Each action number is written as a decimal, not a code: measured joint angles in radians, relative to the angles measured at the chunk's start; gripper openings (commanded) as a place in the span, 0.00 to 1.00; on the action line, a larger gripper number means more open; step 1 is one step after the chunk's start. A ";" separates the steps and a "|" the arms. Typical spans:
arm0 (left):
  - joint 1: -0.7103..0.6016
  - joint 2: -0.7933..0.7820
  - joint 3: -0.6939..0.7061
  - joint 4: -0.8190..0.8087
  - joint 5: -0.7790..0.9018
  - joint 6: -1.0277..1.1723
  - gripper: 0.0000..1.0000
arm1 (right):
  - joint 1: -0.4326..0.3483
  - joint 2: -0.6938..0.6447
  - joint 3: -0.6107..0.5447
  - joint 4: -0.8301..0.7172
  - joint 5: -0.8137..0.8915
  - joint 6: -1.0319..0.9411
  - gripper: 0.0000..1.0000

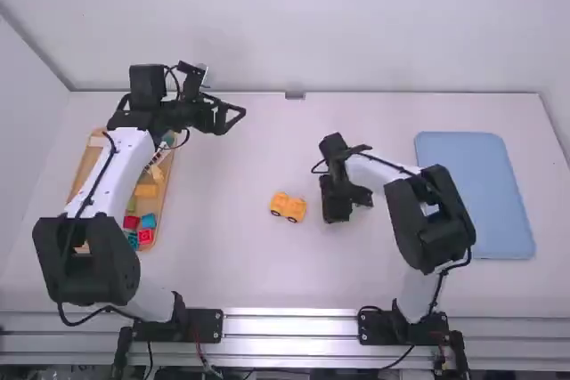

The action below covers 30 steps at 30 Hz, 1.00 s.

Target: Assemble lego blocks to make yellow taxi

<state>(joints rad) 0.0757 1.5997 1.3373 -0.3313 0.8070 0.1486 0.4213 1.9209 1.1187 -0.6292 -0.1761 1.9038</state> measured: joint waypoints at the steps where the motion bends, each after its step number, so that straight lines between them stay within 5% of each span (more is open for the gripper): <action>1: 0.000 0.000 0.000 0.000 0.000 0.000 0.99 | -0.001 0.000 0.000 0.000 0.001 0.002 0.98; 9: 0.000 0.000 0.000 0.000 0.000 0.000 0.99 | -0.040 0.000 0.009 -0.055 -0.041 -0.060 0.98; 14: 0.000 0.000 0.000 0.018 -0.001 0.000 0.99 | -0.105 -0.001 0.114 -0.177 -0.101 -0.261 0.98; 22: 0.000 0.000 0.000 0.027 -0.058 0.000 0.99 | -0.205 -0.024 0.422 -0.327 -0.130 -0.872 0.98; 30: 0.000 0.000 0.000 0.024 -0.102 0.000 0.99 | -0.270 -0.034 0.647 -0.367 -0.055 -1.755 0.99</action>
<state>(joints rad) 0.0757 1.5997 1.3376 -0.3077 0.7048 0.1486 0.1509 1.8870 1.7657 -0.9962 -0.2314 0.1490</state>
